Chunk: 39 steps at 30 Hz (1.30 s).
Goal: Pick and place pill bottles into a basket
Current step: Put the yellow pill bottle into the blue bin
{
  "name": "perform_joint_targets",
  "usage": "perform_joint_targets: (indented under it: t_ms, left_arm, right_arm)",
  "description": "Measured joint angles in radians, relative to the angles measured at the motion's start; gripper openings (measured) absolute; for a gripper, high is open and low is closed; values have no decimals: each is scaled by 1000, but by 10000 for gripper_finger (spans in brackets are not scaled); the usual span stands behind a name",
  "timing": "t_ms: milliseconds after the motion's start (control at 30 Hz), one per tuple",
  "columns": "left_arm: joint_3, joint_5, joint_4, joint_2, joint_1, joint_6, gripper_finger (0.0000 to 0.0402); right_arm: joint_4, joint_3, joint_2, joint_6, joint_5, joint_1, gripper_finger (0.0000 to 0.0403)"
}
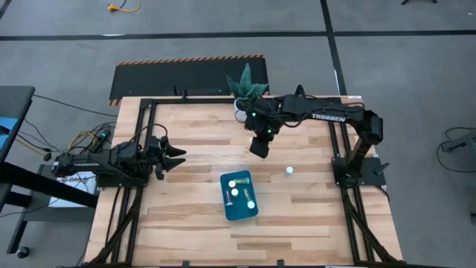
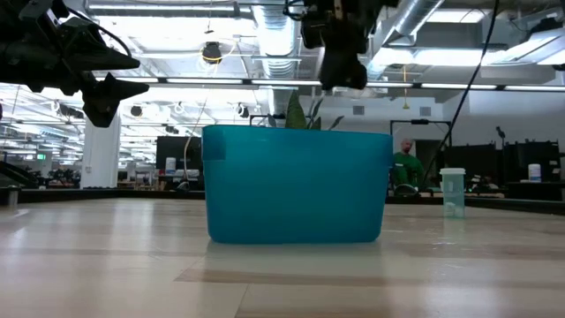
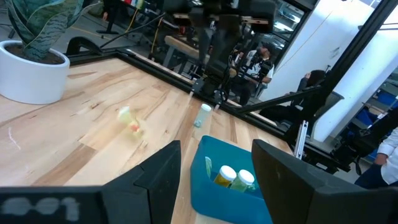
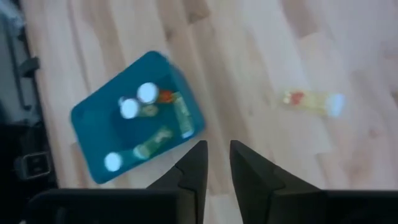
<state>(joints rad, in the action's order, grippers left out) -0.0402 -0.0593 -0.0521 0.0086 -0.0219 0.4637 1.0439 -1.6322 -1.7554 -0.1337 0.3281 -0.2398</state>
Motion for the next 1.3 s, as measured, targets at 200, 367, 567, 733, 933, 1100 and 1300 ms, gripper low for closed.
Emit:
perform_joint_targets:
  t_ms: [200,367,567,733,933,1100,1300]
  left_arm:
    - [0,0,0,0,0,0,186]
    - [0,0,0,0,0,0,186]
    - [0,0,0,0,0,0,186]
    - [0,0,0,0,0,0,186]
    - [0,-1,0,0,0,0,186]
    - [0,-1,0,0,0,0,186]
    - [0,0,0,0,0,0,186]
  right_arm:
    - [33,-2,0,-18,-16,-7,52]
    - [29,-2,0,15,-27,-5,51]
    - [-21,18,-51,-101,-25,-23,52]
    - [-137,21,-207,-289,226,-46,77]
    - [-208,-61,-335,-336,343,-40,144]
    - [-210,-116,-337,-392,189,-54,191]
    - [-224,-129,-339,-694,-92,-62,231]
